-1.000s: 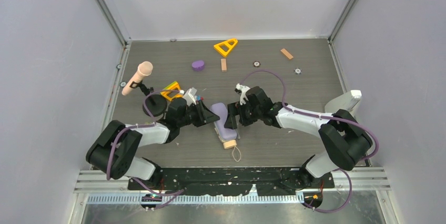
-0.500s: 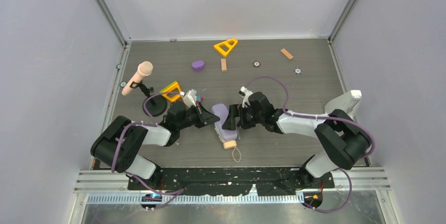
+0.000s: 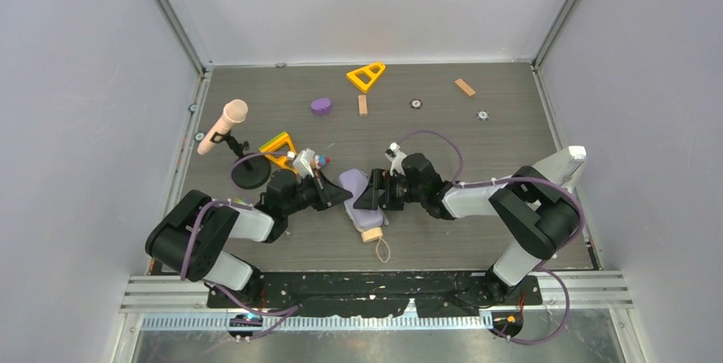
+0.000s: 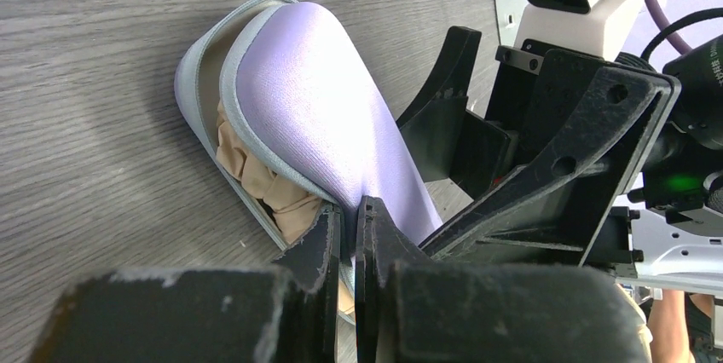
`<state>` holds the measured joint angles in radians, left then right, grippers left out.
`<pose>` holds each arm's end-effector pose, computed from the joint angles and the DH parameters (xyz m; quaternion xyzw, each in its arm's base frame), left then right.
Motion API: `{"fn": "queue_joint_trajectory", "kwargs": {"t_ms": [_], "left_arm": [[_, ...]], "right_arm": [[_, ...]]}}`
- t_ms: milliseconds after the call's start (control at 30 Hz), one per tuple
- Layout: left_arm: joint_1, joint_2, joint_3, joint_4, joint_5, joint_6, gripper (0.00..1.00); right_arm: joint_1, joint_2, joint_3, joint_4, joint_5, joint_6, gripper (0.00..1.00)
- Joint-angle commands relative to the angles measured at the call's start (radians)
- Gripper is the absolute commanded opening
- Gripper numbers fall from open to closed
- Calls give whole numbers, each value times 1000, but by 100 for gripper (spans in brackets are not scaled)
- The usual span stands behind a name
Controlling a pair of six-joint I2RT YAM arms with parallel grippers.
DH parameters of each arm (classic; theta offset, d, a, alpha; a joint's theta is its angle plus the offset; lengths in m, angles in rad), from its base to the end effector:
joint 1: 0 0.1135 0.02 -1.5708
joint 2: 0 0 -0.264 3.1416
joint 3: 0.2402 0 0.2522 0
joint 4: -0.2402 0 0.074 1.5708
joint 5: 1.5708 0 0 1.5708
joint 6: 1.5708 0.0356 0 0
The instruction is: Put away the umbrella
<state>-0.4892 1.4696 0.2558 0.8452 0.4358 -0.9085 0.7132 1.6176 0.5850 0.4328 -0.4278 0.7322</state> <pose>0.1997 -0.1234 0.1293 -0.0480 0.8130 -0.4917 0.3080 0.2151 0.2056 0.1376 -0.0908 0.8652 0.4424 0.2178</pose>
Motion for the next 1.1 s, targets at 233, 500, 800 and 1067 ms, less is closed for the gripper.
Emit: {"fn": "queue_joint_trajectory", "kwargs": {"t_ms": [233, 500, 800, 1067], "left_arm": [[4, 101, -72, -112, 0, 116, 0], [3, 128, -83, -71, -2, 118, 0], [3, -12, -79, -229, -58, 145, 0], [5, -73, -68, -278, -56, 151, 0]], "right_arm": [[7, 117, 23, 78, -107, 40, 80], [63, 140, 115, -146, 12, -71, 79], [187, 120, 229, -460, 344, -222, 97], [327, 203, 392, -701, 656, -301, 95]]}}
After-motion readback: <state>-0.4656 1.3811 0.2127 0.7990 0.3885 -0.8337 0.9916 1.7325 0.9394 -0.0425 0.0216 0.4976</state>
